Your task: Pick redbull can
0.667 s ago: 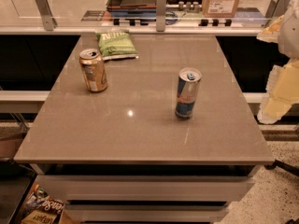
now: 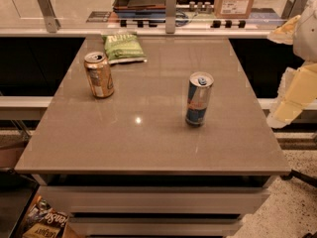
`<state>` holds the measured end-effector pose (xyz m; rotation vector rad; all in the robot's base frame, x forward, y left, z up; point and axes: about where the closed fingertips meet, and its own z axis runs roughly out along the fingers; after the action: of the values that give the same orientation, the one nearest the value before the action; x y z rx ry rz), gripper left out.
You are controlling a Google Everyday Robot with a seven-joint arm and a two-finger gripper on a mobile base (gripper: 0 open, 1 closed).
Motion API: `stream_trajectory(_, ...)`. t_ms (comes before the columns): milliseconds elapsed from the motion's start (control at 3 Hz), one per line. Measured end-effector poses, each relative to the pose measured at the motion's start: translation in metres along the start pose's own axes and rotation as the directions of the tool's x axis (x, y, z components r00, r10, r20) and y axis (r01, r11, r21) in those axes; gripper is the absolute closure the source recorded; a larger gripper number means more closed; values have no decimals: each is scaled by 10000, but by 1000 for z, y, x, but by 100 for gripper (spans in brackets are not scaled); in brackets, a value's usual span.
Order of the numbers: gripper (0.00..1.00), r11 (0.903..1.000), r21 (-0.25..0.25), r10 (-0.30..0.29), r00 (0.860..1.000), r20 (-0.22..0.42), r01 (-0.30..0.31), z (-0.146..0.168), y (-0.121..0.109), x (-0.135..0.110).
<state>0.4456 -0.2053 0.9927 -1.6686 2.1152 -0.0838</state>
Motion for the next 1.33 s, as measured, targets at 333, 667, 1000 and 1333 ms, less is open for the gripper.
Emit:
stream_trajectory(333, 0, 9999, 59, 120, 9818, 1895, -133, 22, -12, -11)
stream_trajectory(667, 0, 9989, 154, 351, 9283, 3702, -439, 44, -19, -27)
stream_trajectory(1000, 0, 9954, -110, 867, 8409, 5342, -957, 71, -22, -40)
stream_trajectory(1333, 0, 9907, -588, 1312, 7497, 6487, -1226, 98, -18, -46)
